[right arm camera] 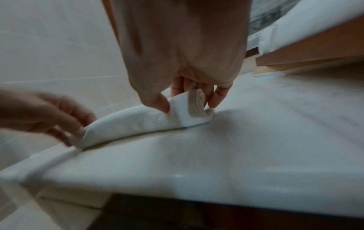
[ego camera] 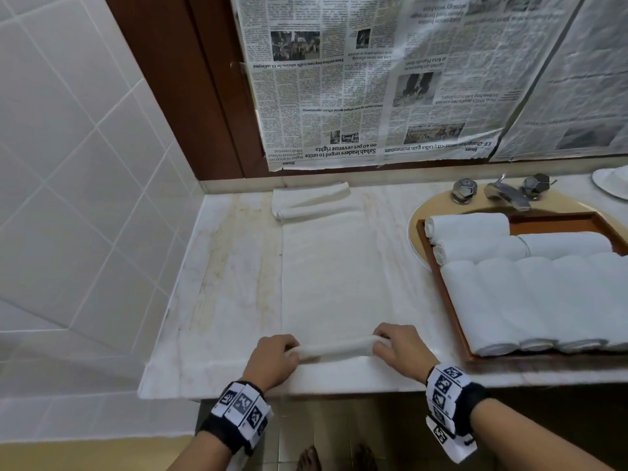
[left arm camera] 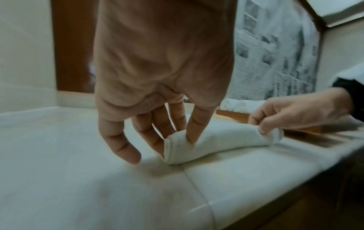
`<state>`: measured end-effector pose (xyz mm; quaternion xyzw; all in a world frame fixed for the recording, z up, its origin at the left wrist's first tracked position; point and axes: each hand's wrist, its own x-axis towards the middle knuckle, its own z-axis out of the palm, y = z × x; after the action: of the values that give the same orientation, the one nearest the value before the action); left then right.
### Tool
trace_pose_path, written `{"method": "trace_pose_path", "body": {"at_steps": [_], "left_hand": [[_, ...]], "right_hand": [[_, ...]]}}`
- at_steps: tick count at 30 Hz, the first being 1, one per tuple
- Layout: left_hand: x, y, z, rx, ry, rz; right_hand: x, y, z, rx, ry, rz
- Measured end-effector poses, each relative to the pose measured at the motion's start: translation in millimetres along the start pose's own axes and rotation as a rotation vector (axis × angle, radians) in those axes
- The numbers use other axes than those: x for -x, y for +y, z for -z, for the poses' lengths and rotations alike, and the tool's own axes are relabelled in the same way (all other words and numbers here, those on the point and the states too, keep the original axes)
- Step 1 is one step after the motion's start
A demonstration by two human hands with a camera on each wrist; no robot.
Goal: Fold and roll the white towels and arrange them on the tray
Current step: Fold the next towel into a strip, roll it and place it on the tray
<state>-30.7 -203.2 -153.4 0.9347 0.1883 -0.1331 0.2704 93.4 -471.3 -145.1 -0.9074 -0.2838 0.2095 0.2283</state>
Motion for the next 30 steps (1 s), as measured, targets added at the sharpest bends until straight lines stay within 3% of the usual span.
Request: {"method": "trace_pose_path", "body": {"at_steps": [4,9,14,18,21,25,30], "left_hand": [[-4.0,-2.8,7.4,0.155,0.019,0.067],[-11.7,-5.1,6.0,0.228,0.031,0.117],[-9.3,-6.0,-6.2,0.186,0.172,0.101],[-1.6,-3.9,-18.6,-0.087,0.324,-0.108],[3.6,1.7,-27.3,-0.215,0.305,-0.221],[4.9,6.7,-23.7,-0.316,0.235,-0.247],[-0.8,0.5,-6.5,-0.191,0.138,-0.192]], "right_hand": [[-4.8,3.7,-2.4,-0.136,0.037,-0.061],[-6.6,13.0,-14.6,-0.146,0.193,-0.008],[-6.1,17.8,-21.3,0.276,0.263,0.209],[-3.7,8.6,-16.9,0.475,0.227,0.262],[-5.8,4.9,-19.4,0.496,0.185,0.234],[-11.5,-0.3,-18.6,0.449,0.165,0.199],[-13.4,5.0,-5.3,0.176,0.062,0.075]]}}
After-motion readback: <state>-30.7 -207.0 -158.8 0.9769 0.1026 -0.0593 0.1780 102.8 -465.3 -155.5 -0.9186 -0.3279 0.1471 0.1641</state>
